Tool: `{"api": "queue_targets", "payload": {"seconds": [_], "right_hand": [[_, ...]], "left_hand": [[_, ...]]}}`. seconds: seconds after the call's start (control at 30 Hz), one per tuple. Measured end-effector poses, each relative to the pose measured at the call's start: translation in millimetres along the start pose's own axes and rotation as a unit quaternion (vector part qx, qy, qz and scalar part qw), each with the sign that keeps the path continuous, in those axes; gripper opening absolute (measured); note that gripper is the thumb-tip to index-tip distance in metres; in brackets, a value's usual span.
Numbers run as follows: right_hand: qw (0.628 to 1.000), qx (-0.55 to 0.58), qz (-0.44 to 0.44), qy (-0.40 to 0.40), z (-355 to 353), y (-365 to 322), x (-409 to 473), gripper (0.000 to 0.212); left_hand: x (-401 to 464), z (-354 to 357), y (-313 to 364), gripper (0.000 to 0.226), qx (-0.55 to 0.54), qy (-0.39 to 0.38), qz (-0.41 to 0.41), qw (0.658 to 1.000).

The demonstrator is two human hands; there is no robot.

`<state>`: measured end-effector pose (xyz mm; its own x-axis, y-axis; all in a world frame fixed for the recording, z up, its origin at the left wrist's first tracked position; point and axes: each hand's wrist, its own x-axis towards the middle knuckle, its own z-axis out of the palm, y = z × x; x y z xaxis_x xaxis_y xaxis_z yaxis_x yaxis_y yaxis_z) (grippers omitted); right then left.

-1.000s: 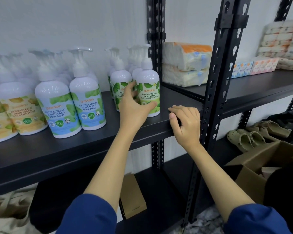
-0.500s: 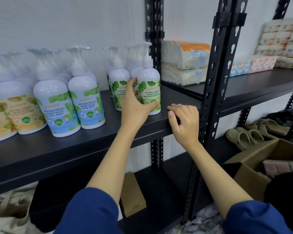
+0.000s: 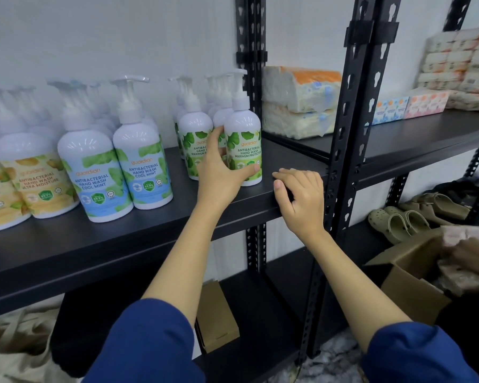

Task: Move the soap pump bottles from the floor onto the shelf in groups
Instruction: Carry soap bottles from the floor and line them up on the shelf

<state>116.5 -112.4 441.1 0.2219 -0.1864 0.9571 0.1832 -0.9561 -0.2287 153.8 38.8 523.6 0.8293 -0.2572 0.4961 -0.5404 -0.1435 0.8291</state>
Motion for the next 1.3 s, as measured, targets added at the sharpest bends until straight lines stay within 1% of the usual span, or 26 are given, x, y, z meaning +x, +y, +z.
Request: {"api": "queue_targets", "payload": {"seconds": [0.07, 0.13, 0.2, 0.27, 0.37, 0.4, 0.47, 0.53, 0.6, 0.7, 0.83, 0.97, 1.03, 1.1, 1.23, 1.3], "right_hand": [[1.0, -0.004, 0.001, -0.007, -2, -2, 0, 0.035], [1.0, -0.009, 0.009, -0.022, -5, -4, 0, 0.035], [0.999, -0.015, 0.017, -0.047, -9, -5, 2, 0.036], [0.996, -0.029, 0.022, -0.084, -14, -9, 4, 0.039], [0.984, -0.064, 0.04, -0.162, -24, -18, 8, 0.047], [0.98, -0.072, 0.046, -0.177, -27, -22, 10, 0.05], [0.98, -0.081, 0.043, -0.176, -36, -33, 12, 0.049], [0.983, -0.087, 0.021, -0.16, -45, -48, 11, 0.037], [0.983, -0.095, -0.017, -0.154, -51, -69, 7, 0.03], [0.982, -0.066, -0.063, -0.162, -51, -109, -5, 0.029], [0.973, 0.005, -0.096, -0.208, -41, -176, -29, 0.017], [0.947, 0.108, -0.128, -0.274, -27, -252, -61, 0.02], [0.928, 0.162, -0.144, -0.302, -23, -290, -79, 0.019], [0.91, 0.188, -0.176, -0.325, -19, -328, -98, 0.016], [0.87, 0.255, -0.243, -0.346, -13, -403, -138, 0.026], [0.842, 0.292, -0.264, -0.368, -9, -438, -162, 0.024]], "left_hand": [[-2, -1, 3, 0.09, 0.011, -0.003, -0.008, 1.0], [-6, -1, 8, 0.082, 0.037, -0.009, -0.023, 0.999], [-10, -4, 15, 0.067, 0.093, -0.011, -0.039, 0.995], [-16, -10, 22, 0.05, 0.163, -0.007, -0.038, 0.986], [-27, -23, 32, 0.034, 0.275, -0.01, -0.012, 0.961], [-32, -27, 36, 0.031, 0.31, -0.015, -0.003, 0.951], [-43, -36, 43, 0.029, 0.387, -0.024, 0.016, 0.922], [-57, -46, 49, 0.029, 0.448, -0.024, 0.031, 0.893], [-74, -61, 52, 0.029, 0.485, -0.021, 0.04, 0.873], [-104, -94, 55, 0.028, 0.524, -0.005, 0.029, 0.851], [-150, -152, 50, 0.029, 0.576, 0.033, -0.011, 0.817], [-205, -214, 35, 0.028, 0.614, 0.073, -0.077, 0.782], [-236, -245, 24, 0.028, 0.625, 0.092, -0.123, 0.766], [-267, -274, 16, 0.028, 0.633, 0.109, -0.167, 0.748], [-330, -327, 4, 0.027, 0.648, 0.143, -0.234, 0.711], [-364, -351, -3, 0.026, 0.65, 0.163, -0.275, 0.689]]}}
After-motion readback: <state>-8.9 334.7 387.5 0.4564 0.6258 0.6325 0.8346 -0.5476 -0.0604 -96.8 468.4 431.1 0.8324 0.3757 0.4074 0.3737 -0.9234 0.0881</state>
